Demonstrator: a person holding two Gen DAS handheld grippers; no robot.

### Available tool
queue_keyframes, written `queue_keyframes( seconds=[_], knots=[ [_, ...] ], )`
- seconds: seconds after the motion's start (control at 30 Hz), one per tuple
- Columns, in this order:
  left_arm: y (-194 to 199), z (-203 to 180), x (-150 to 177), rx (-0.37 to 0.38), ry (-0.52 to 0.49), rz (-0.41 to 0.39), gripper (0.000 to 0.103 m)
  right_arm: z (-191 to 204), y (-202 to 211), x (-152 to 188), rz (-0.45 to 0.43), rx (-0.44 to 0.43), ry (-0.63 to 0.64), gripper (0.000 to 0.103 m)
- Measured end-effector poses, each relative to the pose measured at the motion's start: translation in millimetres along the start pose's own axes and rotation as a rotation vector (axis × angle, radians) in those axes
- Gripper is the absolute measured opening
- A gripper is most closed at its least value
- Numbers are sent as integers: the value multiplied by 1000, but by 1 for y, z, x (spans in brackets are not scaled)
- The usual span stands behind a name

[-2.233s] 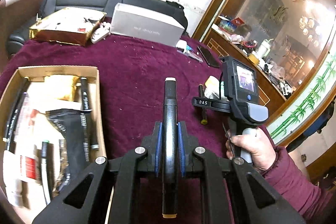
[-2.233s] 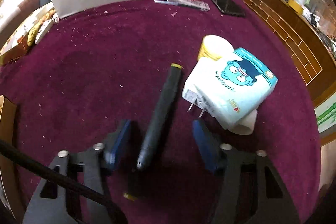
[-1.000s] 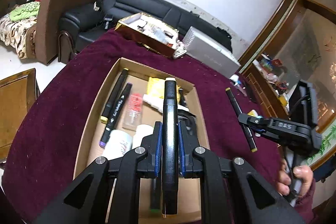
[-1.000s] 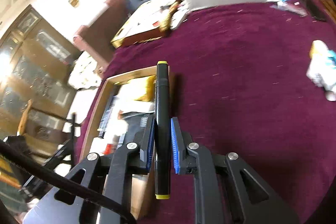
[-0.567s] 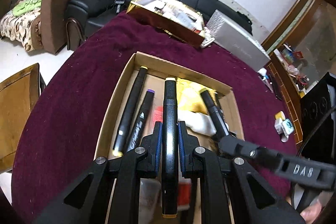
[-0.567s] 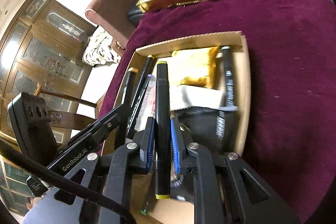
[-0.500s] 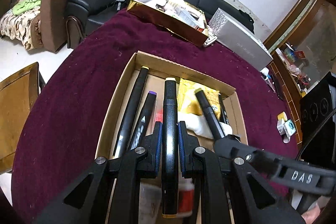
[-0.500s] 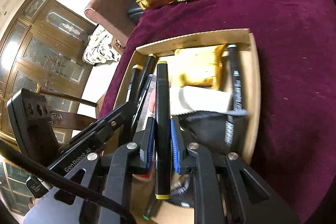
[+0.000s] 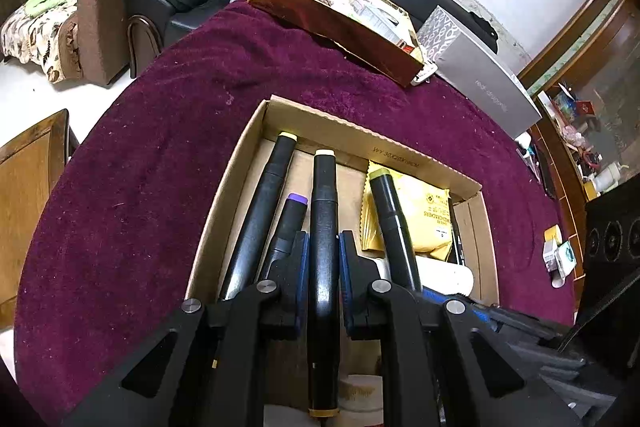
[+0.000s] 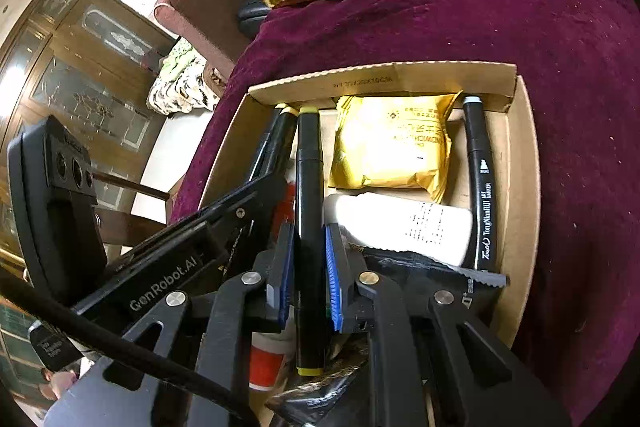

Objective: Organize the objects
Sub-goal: 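Carry both markers over the cardboard tray and open both grippers to drop them, then move both open grippers back toward the snack pack and white bottle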

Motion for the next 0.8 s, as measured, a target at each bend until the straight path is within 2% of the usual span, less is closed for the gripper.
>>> queue_keyframes(
  seconds=[0.23, 0.33, 0.37, 0.4, 0.53, 0.6, 0.73, 0.8],
  knots=[
    [10, 4, -2, 16, 50, -5, 13, 8, 0, 3, 6, 32, 80, 17],
    [23, 5, -2, 10, 53, -38, 23, 10, 6, 6, -5, 42, 107, 25],
    [28, 6, -2, 5, 53, -51, 29, 11, 9, 8, -8, 38, 109, 29],
    [33, 7, -1, 1, 53, -64, 31, 12, 14, 9, -13, 32, 111, 33],
    [60, 4, 4, -4, 40, -119, 31, 16, 33, 16, -40, 53, 141, 39],
    [75, 0, 8, -12, 30, -153, 31, 20, 49, 17, -78, 105, 185, 50],
    [114, -16, 15, -69, -26, -286, 32, 33, 86, 21, -190, 208, 285, 57],
    [136, -24, 19, -103, -51, -367, 39, 39, 109, 24, -265, 280, 340, 72]
  ],
)
Point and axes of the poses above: each gripper's, at about its wrist camera, not at the fingertips, and y roughly against the way its jaws point, z to its left, x to its underside, the point moved 9 cm from there along -y, roughly the way its jaws point, and after that the axes turned 13 degrees about -x, right-handed, at the moved point
